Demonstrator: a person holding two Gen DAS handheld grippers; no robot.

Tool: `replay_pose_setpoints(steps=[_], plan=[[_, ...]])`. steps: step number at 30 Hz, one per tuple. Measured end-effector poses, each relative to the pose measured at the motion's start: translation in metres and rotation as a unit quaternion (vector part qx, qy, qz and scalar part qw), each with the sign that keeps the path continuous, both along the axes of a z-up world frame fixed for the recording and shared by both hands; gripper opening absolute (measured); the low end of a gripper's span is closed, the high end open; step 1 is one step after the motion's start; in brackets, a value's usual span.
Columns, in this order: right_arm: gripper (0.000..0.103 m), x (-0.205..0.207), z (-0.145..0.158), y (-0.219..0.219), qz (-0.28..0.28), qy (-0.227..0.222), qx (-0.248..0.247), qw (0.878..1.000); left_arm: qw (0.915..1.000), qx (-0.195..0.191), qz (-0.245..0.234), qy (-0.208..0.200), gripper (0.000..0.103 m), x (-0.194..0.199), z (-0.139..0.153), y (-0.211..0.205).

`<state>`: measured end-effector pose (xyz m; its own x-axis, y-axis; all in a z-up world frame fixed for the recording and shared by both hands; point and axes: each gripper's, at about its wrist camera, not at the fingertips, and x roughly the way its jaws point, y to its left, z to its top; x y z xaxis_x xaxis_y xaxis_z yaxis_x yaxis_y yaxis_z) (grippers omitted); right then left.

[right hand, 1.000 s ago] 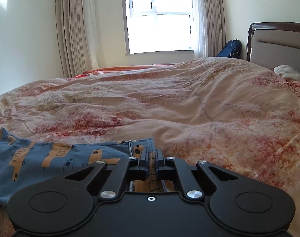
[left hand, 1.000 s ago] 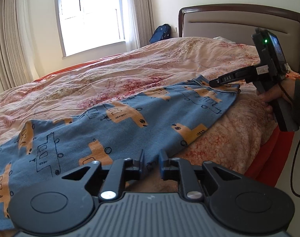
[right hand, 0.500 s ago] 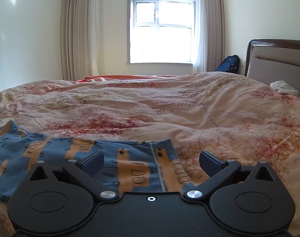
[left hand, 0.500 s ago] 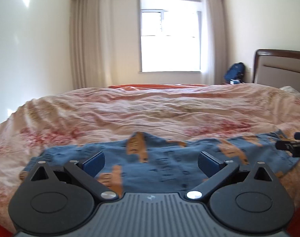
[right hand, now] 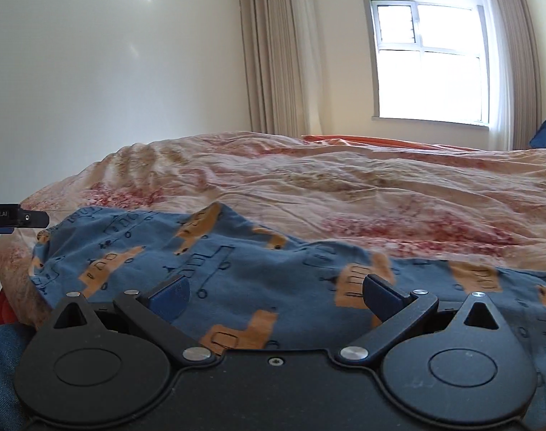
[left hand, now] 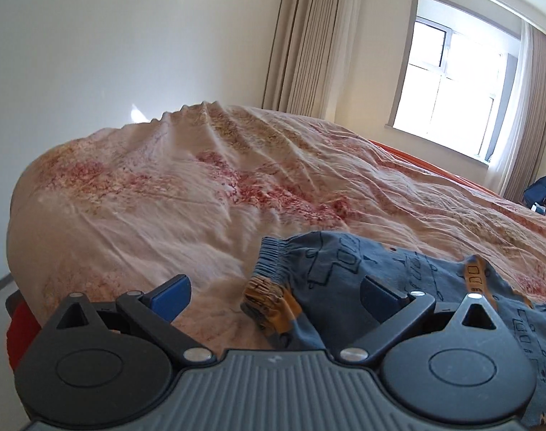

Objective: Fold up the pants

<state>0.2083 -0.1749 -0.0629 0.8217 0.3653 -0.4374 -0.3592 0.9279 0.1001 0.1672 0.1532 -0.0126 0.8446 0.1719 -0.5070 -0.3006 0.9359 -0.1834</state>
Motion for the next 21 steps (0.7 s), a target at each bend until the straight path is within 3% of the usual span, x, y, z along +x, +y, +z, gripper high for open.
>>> replay_pose_setpoints(steps=[3, 7, 12, 14, 15, 18, 21], plan=[[0.102, 0.005, -0.002, 0.020, 0.015, 0.007, -0.005, 1.000, 0.9987, -0.051, -0.007, 0.007, 0.084, 0.012, -0.012, 0.017], [0.102, 0.006, -0.007, 0.034, 0.027, 0.018, -0.013, 0.999, 0.9958, -0.089, -0.010, 0.021, 0.064, 0.021, -0.021, 0.028], [0.102, 0.005, -0.011, 0.040, 0.026, 0.026, -0.024, 0.999, 0.9927, -0.115, -0.014, 0.035, 0.048, 0.027, -0.029, 0.029], [0.102, 0.006, -0.011, 0.041, 0.025, 0.028, -0.022, 0.999, 0.9930, -0.111, -0.008, 0.040, 0.037, 0.028, -0.027, 0.027], [0.102, 0.005, -0.011, 0.042, 0.025, 0.028, -0.022, 0.999, 0.9935, -0.106, -0.003, 0.041, 0.024, 0.029, -0.025, 0.025], [0.102, 0.005, -0.011, 0.044, 0.028, 0.029, -0.021, 0.999, 0.9971, -0.069, 0.008, 0.032, 0.018, 0.026, -0.010, 0.015], [0.102, 0.004, -0.010, 0.044, 0.031, 0.029, -0.019, 0.999, 0.9999, -0.001, 0.012, 0.001, 0.016, 0.016, 0.014, -0.007]])
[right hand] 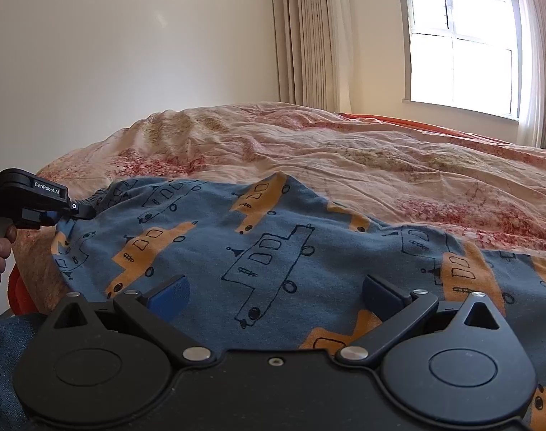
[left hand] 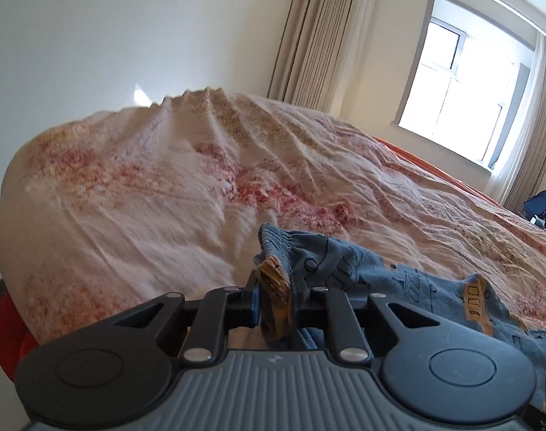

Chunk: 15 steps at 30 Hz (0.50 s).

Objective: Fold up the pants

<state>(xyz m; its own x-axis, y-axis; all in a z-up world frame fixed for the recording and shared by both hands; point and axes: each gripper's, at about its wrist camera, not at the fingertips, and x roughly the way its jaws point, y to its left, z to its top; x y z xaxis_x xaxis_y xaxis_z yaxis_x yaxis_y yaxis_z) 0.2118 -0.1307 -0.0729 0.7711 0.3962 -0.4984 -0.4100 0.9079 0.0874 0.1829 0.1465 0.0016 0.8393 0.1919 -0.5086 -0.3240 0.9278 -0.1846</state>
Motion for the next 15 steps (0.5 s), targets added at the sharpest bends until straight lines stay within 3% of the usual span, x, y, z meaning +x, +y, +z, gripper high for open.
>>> replay_pose_setpoints(steps=[2, 5, 11, 14, 15], plan=[[0.102, -0.001, 0.000, -0.002, -0.001, -0.001, 0.001, 1.000, 0.9989, 0.041, 0.000, -0.022, 0.016, -0.009, 0.015, -0.014], [0.102, -0.002, 0.001, -0.006, -0.007, -0.002, 0.001, 1.000, 0.9972, 0.066, 0.005, -0.035, 0.016, -0.018, 0.026, -0.022], [0.102, -0.002, -0.005, -0.017, -0.021, 0.001, 0.002, 1.000, 0.9965, 0.077, -0.004, 0.032, 0.019, 0.005, -0.002, -0.017], [0.102, -0.004, -0.008, -0.018, -0.021, -0.005, -0.008, 1.000, 0.9945, 0.095, 0.000, 0.044, 0.031, 0.005, -0.007, -0.024], [0.102, -0.004, -0.008, -0.020, -0.020, -0.009, -0.011, 1.000, 0.9942, 0.099, -0.002, 0.041, 0.049, 0.005, -0.006, -0.027]])
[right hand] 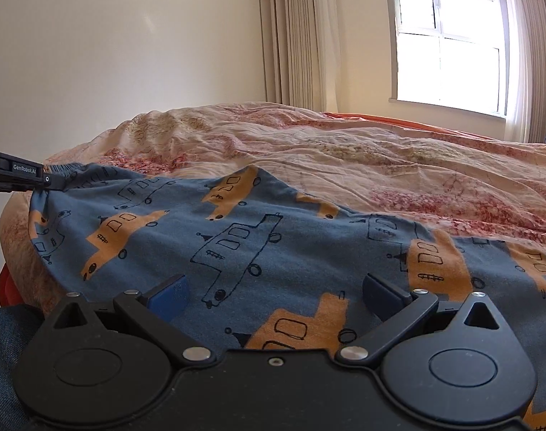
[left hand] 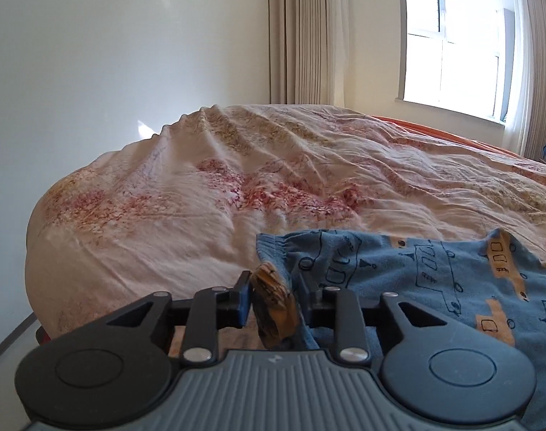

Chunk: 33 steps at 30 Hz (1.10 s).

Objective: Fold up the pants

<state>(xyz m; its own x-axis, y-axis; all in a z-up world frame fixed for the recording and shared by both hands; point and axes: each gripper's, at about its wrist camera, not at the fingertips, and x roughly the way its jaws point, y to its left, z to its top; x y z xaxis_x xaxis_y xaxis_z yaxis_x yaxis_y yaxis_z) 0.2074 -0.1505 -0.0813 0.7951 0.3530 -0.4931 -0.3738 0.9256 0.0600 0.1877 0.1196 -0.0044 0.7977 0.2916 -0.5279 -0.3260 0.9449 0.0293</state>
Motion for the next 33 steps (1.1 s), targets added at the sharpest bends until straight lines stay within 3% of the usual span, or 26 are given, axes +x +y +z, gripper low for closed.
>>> replay_pose_setpoints(steps=[1, 3, 7, 12, 16, 19, 23, 26, 29, 33], plan=[[0.103, 0.000, 0.000, -0.001, 0.000, -0.003, -0.003, 1.000, 1.0000, 0.002, -0.002, -0.005, 0.069, -0.002, 0.001, -0.002], [0.102, 0.001, -0.001, -0.006, -0.004, -0.008, -0.007, 1.000, 0.9998, 0.012, -0.002, -0.015, 0.082, -0.004, 0.006, -0.010], [0.103, 0.003, -0.002, -0.023, -0.026, -0.018, -0.015, 0.999, 0.9987, 0.037, -0.020, -0.031, 0.091, 0.001, 0.014, -0.035], [0.103, 0.009, -0.005, -0.062, -0.078, -0.032, -0.049, 0.995, 0.9912, 0.021, -0.127, -0.030, 0.091, 0.024, 0.011, -0.094], [0.103, 0.013, -0.007, -0.103, -0.124, -0.030, -0.067, 0.990, 0.9713, -0.008, -0.238, -0.006, 0.090, 0.046, -0.006, -0.153], [0.103, 0.012, -0.009, -0.132, -0.153, -0.025, -0.068, 0.986, 0.9599, 0.001, -0.280, 0.008, 0.090, 0.064, -0.020, -0.189], [0.103, 0.007, -0.006, -0.163, -0.193, -0.030, -0.070, 0.978, 0.9551, 0.003, -0.295, 0.029, 0.089, 0.091, -0.033, -0.214], [0.103, 0.002, -0.005, -0.184, -0.226, -0.035, -0.080, 0.970, 0.9592, -0.005, -0.279, 0.043, 0.093, 0.109, -0.042, -0.218], [0.103, -0.003, -0.002, -0.206, -0.283, -0.038, -0.086, 0.954, 0.9631, -0.019, -0.265, 0.044, 0.096, 0.111, -0.041, -0.215], [0.103, -0.032, 0.007, -0.231, -0.321, -0.057, -0.020, 0.945, 0.9633, -0.045, -0.263, 0.030, 0.102, 0.098, -0.029, -0.222]])
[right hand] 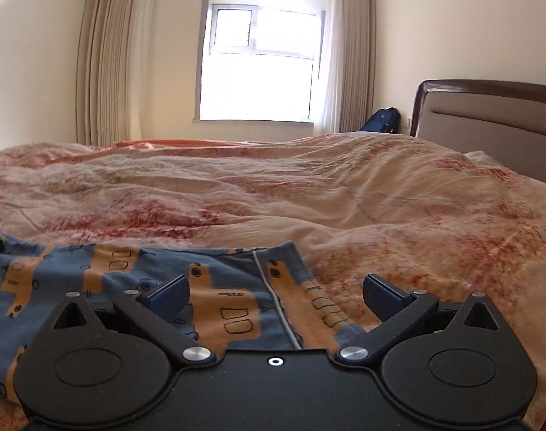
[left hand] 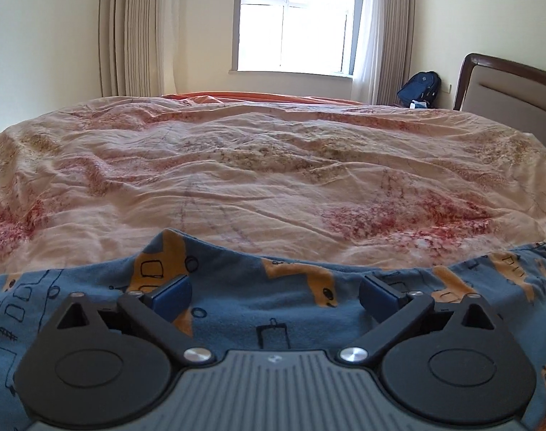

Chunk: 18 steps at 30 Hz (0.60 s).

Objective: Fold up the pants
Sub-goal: 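Grasp the folded pants edge with the left gripper while the right gripper grasps the cuff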

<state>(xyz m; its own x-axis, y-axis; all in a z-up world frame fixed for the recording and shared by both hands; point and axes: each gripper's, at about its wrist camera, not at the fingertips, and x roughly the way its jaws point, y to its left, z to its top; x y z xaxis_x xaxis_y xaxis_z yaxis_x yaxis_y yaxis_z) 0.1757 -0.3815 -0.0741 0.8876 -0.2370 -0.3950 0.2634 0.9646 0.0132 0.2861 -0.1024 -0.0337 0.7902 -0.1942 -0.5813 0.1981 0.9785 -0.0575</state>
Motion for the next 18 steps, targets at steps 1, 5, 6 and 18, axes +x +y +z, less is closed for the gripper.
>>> replay_pose_setpoints(steps=[1, 5, 6, 18], plan=[[0.103, -0.011, 0.002, -0.003, -0.004, -0.010, 0.021, 1.000, 0.9999, -0.015, -0.008, -0.004, 0.102, -0.005, 0.004, -0.004], [0.103, -0.035, 0.000, 0.000, 0.013, -0.016, 0.081, 0.997, 0.9958, -0.067, -0.059, -0.015, 0.102, -0.025, 0.011, -0.029], [0.103, -0.039, -0.001, 0.000, 0.017, -0.013, 0.094, 0.995, 0.9945, -0.071, -0.074, -0.017, 0.102, -0.029, 0.011, -0.036], [0.103, -0.028, -0.011, -0.027, 0.003, -0.013, 0.268, 0.963, 0.9926, 0.018, -0.120, 0.005, 0.103, -0.039, -0.015, -0.083]])
